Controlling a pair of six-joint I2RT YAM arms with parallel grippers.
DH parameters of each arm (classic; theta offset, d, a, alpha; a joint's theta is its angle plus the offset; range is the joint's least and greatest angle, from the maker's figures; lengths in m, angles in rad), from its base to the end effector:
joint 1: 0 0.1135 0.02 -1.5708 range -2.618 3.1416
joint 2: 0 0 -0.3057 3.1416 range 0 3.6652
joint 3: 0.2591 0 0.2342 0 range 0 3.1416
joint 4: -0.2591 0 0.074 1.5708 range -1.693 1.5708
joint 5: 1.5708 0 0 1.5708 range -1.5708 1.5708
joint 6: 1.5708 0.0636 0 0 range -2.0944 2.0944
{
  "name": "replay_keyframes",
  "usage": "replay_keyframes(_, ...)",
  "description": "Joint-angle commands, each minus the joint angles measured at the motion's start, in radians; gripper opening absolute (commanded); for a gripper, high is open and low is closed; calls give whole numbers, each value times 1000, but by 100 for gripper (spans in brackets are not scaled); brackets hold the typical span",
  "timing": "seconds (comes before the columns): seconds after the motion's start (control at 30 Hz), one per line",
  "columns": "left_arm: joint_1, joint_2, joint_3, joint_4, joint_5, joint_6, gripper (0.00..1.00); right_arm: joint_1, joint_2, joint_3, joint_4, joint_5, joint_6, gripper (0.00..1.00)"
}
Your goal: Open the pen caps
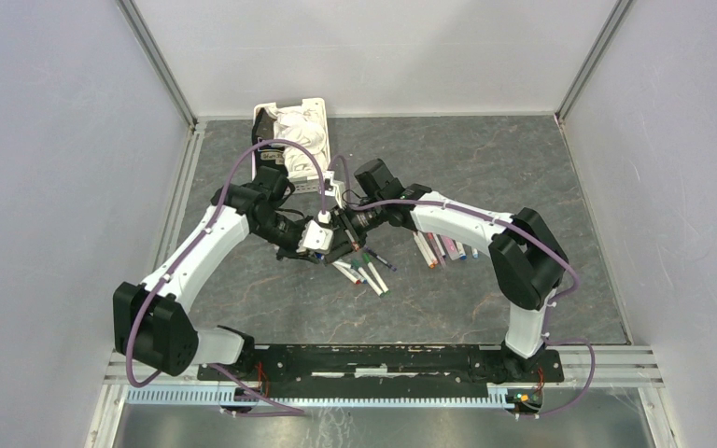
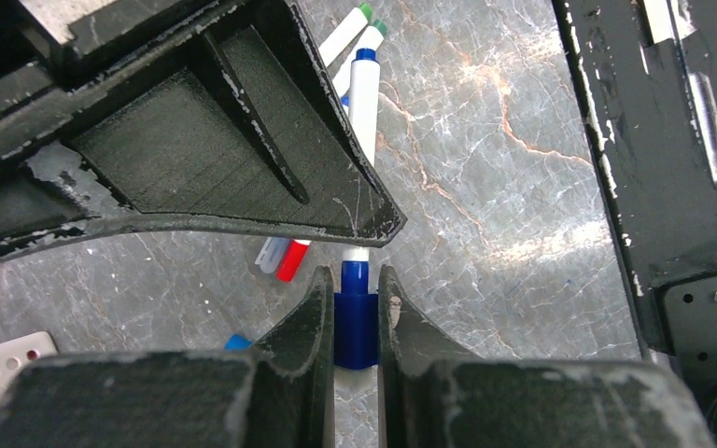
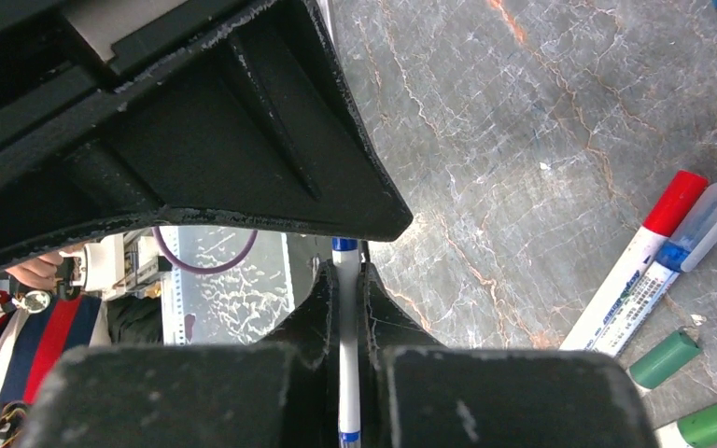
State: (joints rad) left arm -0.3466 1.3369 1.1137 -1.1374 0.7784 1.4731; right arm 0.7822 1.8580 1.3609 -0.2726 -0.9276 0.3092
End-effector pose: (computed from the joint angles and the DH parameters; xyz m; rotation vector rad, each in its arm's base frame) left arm 0.1805 -0.1127 0.3026 2.0094 1.4276 -0.7153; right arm 0.2583 0.3284 0.2734 -1.0816 2.2668 1.5905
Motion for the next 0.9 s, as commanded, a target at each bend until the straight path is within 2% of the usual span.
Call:
replay_keyframes(0.0,78,29,54,9,-134,101,2,-32,-78,-86,-93,44,-54,0)
replay_keyframes(0.27,204,97,115,22,-228,167,2,-56,-161,-209,-134,58,-106,0)
replay_keyframes(0.4,222,108,109,66,-228,155,2,-71,-183,-218,-163,79,-125,0)
replay_keyframes(0.5,222,113,67,132,-172,101,2,-109,-203,-214,-180,150,-128,0)
replay_keyframes(0.6,222,125,1,270,-122,-13,2,-174,-220,-208,-223,386,-119,0)
replay_keyframes(0.77,221,203,-47,460,-121,-199,3,-255,-266,-262,-226,912,-77,0)
replay_keyframes(0.87,221,253,-47,481,-123,-238,5,-280,-293,-318,-170,1027,-57,0)
